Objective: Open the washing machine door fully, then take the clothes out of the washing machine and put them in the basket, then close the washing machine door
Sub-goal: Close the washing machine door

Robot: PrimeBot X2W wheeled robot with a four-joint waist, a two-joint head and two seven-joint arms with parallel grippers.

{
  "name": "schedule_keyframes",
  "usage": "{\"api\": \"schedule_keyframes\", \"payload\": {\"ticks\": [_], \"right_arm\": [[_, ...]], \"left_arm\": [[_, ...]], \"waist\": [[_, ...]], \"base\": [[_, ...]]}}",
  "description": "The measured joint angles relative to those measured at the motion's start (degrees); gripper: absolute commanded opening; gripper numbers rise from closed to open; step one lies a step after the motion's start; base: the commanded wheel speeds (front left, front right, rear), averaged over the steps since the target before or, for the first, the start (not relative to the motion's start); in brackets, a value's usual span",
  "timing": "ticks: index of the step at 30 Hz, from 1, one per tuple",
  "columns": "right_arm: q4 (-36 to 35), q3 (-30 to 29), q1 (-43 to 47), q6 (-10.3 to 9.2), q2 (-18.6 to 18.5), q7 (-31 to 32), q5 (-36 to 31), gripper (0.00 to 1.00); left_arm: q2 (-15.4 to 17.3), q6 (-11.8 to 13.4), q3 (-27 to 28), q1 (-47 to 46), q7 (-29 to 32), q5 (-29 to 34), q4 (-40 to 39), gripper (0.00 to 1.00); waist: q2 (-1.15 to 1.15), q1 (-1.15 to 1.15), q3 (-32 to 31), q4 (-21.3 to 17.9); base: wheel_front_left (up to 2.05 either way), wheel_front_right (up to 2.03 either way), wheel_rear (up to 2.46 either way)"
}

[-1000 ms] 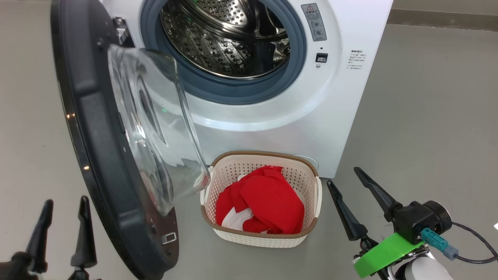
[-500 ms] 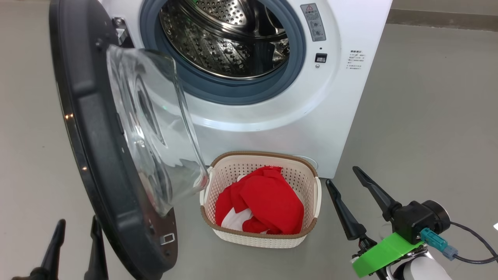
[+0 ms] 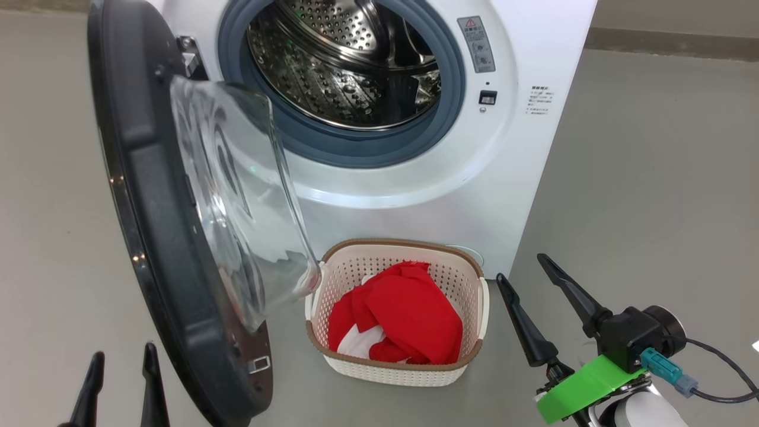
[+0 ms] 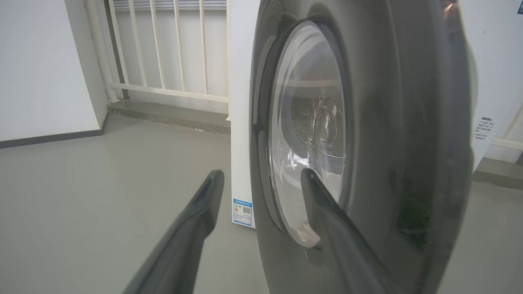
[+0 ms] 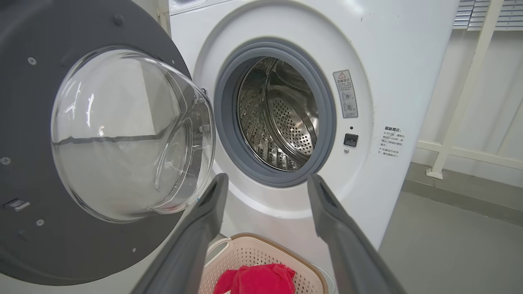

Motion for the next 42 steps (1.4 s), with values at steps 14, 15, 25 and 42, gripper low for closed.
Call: {"api": "schedule_keyframes", "payload": {"ticks": [14,15,25,42], "right_arm": [[0.0,0.0,0.1,0.0,0.1,0.0,0.0,1.0],[0.0,0.0,0.1,0.0,0.1,0.0,0.0,1.0],[0.0,0.0,0.1,0.0,0.2,0.0,0.0,1.0],[0.0,-0.6,0.1,0.0,0.6,0.0,2.0,1.0]], "left_arm": [[-2.0,-1.0,1.2,0.1,0.0,0.9,0.2,1.0],[-2.1,-1.0,1.3,0.1,0.0,1.0,0.2,1.0],[-2.3,-1.0,1.4,0.1,0.0,1.9,0.4,1.0],[-5.7,-4.6,8.1,-5.3,8.4,-23.7,-8.4,0.0]], "waist": [[0.0,0.0,-0.5,-0.2],[0.0,0.0,-0.5,-0.2],[0.0,0.0,-0.5,-0.4],[0.0,0.0,0.4,-0.6]], "base": [[0.0,0.0,0.0],[0.0,0.0,0.0],[0.0,0.0,0.0],[0.0,0.0,0.0]]}}
